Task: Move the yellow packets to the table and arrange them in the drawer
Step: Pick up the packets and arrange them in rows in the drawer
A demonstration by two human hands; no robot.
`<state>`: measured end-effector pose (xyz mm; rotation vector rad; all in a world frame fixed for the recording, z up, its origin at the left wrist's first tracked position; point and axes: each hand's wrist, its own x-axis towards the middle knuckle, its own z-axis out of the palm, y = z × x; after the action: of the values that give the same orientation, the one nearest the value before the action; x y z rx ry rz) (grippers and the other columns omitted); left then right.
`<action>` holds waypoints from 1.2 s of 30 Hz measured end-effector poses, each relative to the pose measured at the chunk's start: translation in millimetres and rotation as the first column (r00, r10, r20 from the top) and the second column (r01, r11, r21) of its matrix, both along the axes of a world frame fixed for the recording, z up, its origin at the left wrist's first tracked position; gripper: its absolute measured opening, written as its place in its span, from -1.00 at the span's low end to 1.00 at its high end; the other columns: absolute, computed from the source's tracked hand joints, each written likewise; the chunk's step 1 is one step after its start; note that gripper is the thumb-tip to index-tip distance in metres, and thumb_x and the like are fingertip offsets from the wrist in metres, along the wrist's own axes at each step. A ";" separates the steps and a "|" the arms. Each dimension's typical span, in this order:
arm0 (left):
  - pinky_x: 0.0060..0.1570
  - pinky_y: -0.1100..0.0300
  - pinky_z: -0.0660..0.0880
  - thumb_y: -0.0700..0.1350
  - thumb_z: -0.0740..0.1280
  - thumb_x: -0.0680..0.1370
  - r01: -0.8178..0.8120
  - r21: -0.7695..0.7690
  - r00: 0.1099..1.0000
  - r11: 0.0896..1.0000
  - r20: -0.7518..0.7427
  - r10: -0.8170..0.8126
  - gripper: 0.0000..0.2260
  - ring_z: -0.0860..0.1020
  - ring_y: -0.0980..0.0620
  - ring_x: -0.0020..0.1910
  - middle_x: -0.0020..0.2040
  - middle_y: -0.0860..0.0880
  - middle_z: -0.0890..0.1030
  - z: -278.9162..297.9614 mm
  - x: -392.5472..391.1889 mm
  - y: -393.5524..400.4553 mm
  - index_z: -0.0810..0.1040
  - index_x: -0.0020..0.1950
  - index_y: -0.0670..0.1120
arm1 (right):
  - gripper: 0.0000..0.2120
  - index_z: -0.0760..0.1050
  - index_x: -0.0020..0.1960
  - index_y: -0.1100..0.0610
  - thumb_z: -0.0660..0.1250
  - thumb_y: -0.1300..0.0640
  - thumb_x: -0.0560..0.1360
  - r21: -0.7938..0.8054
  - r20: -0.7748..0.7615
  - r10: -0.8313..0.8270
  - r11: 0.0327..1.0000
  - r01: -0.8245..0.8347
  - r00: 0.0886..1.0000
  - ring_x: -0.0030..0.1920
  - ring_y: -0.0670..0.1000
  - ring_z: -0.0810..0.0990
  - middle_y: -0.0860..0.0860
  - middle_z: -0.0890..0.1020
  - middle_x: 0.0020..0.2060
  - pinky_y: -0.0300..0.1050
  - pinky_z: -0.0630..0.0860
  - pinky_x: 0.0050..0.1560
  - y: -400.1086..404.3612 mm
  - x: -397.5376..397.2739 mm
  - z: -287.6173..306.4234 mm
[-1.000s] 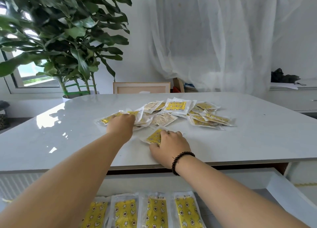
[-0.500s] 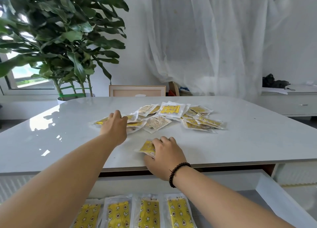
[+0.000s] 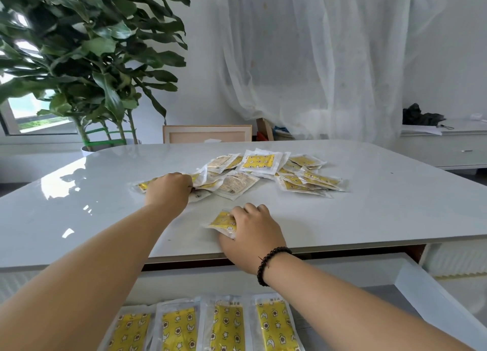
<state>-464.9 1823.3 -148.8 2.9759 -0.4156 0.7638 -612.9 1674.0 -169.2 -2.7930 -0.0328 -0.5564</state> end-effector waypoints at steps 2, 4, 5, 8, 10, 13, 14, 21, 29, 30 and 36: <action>-0.24 0.16 0.34 -0.15 0.19 0.59 0.039 -0.062 0.999 0.997 0.034 -0.037 -0.79 0.56 -0.15 -0.08 -0.03 -0.05 0.62 0.5 -5.6 6.3 0.62 0.03 -0.05 | -0.60 0.41 0.21 0.06 0.16 -0.14 0.49 -0.004 -0.003 -0.005 1.000 0.005 1.000 0.14 0.06 0.35 0.00 0.48 0.09 -0.09 0.45 0.03 0.4 0.0 0.2; -0.24 0.14 0.35 -0.12 0.20 0.61 0.100 -0.149 0.993 0.984 0.084 -0.088 -0.82 0.55 -0.14 -0.07 -0.01 -0.03 0.61 2.3 -10.9 10.3 0.60 0.03 -0.05 | -0.60 0.40 0.22 0.06 0.15 -0.15 0.50 -0.011 -0.002 -0.010 1.000 0.010 1.000 0.15 0.06 0.35 0.00 0.47 0.10 -0.08 0.45 0.04 0.9 -0.3 0.7; -0.24 0.13 0.37 -0.10 0.21 0.61 0.130 -0.203 0.988 0.970 0.112 -0.109 -0.84 0.54 -0.13 -0.07 -0.01 -0.02 0.60 4.5 -12.9 11.8 0.59 0.03 -0.05 | -0.59 0.40 0.23 0.06 0.15 -0.15 0.50 -0.015 -0.004 -0.012 1.000 0.012 1.000 0.16 0.06 0.35 0.00 0.47 0.11 -0.08 0.44 0.05 0.9 -0.5 0.8; -0.21 0.04 0.49 -0.05 0.25 0.61 0.179 -0.388 0.980 0.904 0.147 -0.132 -0.86 0.55 -0.14 -0.07 0.02 -0.04 0.61 15.6 -18.4 13.2 0.55 0.04 -0.08 | -0.61 0.39 0.25 0.05 0.15 -0.12 0.51 -0.004 -0.017 -0.012 1.000 0.012 1.000 0.17 0.05 0.34 -0.01 0.46 0.13 -0.09 0.44 0.06 0.9 -0.2 0.9; -0.15 -0.06 0.56 -0.04 0.23 0.62 0.201 -0.518 0.978 0.831 0.157 -0.139 -0.85 0.57 -0.16 -0.07 0.02 -0.06 0.62 24.8 -24.3 11.3 0.51 0.05 -0.10 | -0.63 0.40 0.26 0.05 0.16 -0.07 0.52 0.014 -0.019 -0.013 1.000 0.013 1.000 0.19 0.04 0.34 -0.02 0.46 0.15 -0.10 0.45 0.08 -0.5 1.0 0.7; -0.14 -0.09 0.56 -0.07 0.20 0.64 0.213 -0.649 0.976 0.730 0.175 -0.128 -0.86 0.55 -0.14 -0.10 -0.06 -0.04 0.59 38.4 -35.6 6.7 0.46 0.05 -0.11 | -0.69 0.43 0.25 0.04 0.16 -0.01 0.55 0.081 -0.006 -0.013 0.997 0.013 1.000 0.18 0.03 0.37 -0.02 0.49 0.13 -0.13 0.45 0.06 -2.6 2.5 -0.5; -0.13 -0.08 0.55 -0.07 0.19 0.64 0.215 -0.675 0.976 0.705 0.181 -0.124 -0.87 0.54 -0.12 -0.11 -0.08 -0.01 0.57 42.3 -39.2 5.5 0.46 0.05 -0.11 | -0.71 0.46 0.22 0.04 0.16 -0.01 0.56 0.125 0.007 -0.014 0.992 0.013 1.000 0.15 0.02 0.39 -0.02 0.52 0.10 -0.14 0.45 0.04 -3.6 3.2 -0.4; -0.19 0.14 0.46 -0.14 0.21 0.62 0.204 -0.823 0.979 0.529 0.163 -0.124 -0.95 0.50 -0.01 -0.12 -0.07 0.02 0.55 63.0 -77.8 8.7 0.45 0.01 -0.09 | -0.82 0.45 -0.18 0.03 0.21 0.06 0.58 0.642 0.059 -0.072 0.766 0.017 0.996 -0.37 -0.03 0.48 0.00 0.53 -0.35 -0.30 0.37 -0.43 -12.1 -12.1 16.3; -0.42 0.19 0.43 -0.13 0.20 0.62 0.035 -0.934 0.986 0.355 -0.025 -0.165 -0.93 0.58 0.01 -0.27 -0.04 -0.03 0.61 52.4 -132.7 25.4 0.47 0.02 -0.07 | -0.86 0.47 0.05 -0.04 0.20 0.13 0.55 0.877 0.094 -0.214 0.479 0.020 0.972 -0.20 -0.01 0.56 -0.10 0.56 -0.26 0.09 0.60 0.00 10.6 -40.2 63.7; -0.40 0.16 0.45 -0.13 0.21 0.62 0.000 -0.947 0.984 0.322 -0.058 -0.169 -0.92 0.60 -0.05 -0.23 -0.03 -0.05 0.63 49.0 -137.3 26.5 0.49 0.03 -0.07 | -0.81 0.47 0.12 0.00 0.19 0.14 0.54 0.881 0.080 -0.207 0.471 0.028 0.975 -0.19 -0.03 0.56 -0.10 0.55 -0.24 0.12 0.60 -0.01 14.1 -42.7 68.0; -0.24 0.05 0.53 -0.13 0.25 0.60 -0.148 -0.963 0.942 0.224 -0.207 -0.264 -0.88 0.58 -0.10 -0.25 -0.15 -0.08 0.66 50.5 -164.5 30.8 0.56 0.01 -0.12 | -0.53 0.25 0.45 0.09 0.14 0.18 0.55 0.822 0.044 -0.148 0.567 0.049 0.988 -0.35 -0.09 0.52 -0.02 0.58 -0.17 -0.18 0.56 -0.27 22.5 -71.4 86.0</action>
<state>-629.3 1854.1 -98.2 1.7227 0.0407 0.2543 -684.2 1696.5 -83.1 -1.8335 0.2950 -0.5560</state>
